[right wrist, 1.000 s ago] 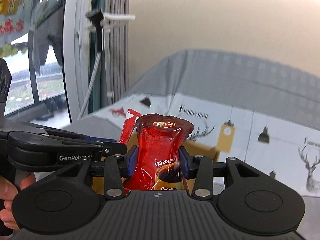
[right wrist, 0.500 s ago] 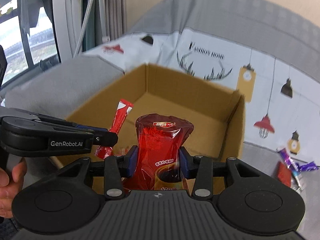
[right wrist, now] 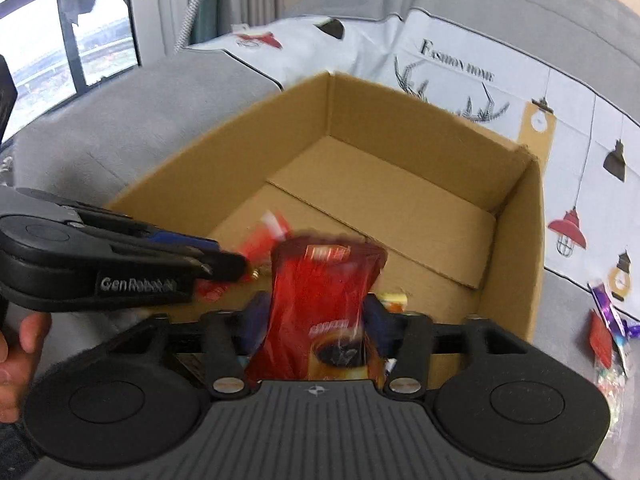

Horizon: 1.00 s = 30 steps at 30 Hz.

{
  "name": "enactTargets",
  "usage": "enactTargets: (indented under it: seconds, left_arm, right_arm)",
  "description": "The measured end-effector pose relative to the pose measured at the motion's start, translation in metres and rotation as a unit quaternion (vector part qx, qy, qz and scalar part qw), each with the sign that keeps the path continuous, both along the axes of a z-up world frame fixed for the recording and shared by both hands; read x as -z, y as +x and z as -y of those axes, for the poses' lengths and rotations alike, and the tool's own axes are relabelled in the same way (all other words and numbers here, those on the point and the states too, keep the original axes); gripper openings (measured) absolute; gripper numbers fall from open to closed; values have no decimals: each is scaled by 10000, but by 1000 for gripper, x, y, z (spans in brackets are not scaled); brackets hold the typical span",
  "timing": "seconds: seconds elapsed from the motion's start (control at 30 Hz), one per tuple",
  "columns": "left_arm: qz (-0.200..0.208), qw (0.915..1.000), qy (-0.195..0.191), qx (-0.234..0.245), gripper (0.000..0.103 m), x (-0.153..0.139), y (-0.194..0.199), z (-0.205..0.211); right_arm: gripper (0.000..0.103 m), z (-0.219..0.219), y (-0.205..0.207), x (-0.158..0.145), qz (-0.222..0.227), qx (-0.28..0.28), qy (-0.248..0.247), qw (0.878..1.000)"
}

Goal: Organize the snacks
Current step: 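Carry both snacks over the box and open both tools to drop them, then grasp the red envelope candy pack with the left tool while the right tool grasps the clear candy bag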

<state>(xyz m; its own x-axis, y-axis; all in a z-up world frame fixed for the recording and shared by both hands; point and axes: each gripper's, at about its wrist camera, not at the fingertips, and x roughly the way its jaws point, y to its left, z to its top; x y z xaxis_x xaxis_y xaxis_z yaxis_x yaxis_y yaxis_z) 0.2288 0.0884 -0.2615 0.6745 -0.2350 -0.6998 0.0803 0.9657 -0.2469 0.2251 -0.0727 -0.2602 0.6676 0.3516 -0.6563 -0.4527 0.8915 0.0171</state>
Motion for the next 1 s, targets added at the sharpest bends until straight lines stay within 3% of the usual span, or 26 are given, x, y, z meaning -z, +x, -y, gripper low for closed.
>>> enactTargets:
  seconds: [0.03, 0.1, 0.23, 0.3, 0.43, 0.6, 0.7, 0.8, 1.0]
  left_arm:
    - [53, 9999, 103, -63, 84, -7, -3, 2]
    - [225, 9994, 248, -79, 88, -21, -12, 8]
    - [366, 9993, 92, 21, 92, -42, -27, 27]
    - [506, 9985, 113, 166, 101, -49, -34, 47]
    - [678, 9962, 168, 523, 101, -56, -43, 92]
    - [742, 9926, 187, 945, 102, -53, -41, 154]
    - [923, 9849, 187, 1454, 103, -52, -40, 192]
    - [947, 9796, 281, 1750, 103, -45, -31, 227]
    - [523, 9812, 310, 1829, 102, -14, 17, 274]
  right_arm:
    - [90, 2, -3, -4, 117, 9, 34, 9999]
    - [91, 13, -12, -13, 240, 67, 227, 9994]
    - [92, 50, -32, -28, 477, 399, 641, 9960]
    - [93, 76, -44, -32, 556, 636, 718, 9938]
    - [94, 130, -65, -30, 696, 1070, 718, 9892]
    - [95, 211, -85, -7, 703, 1969, 911, 9736]
    - [95, 252, -89, 10, 642, 2457, 1031, 9617]
    - [95, 279, -87, 28, 536, 2616, 1036, 9581]
    - [95, 314, -59, 67, 341, 2713, 804, 9585]
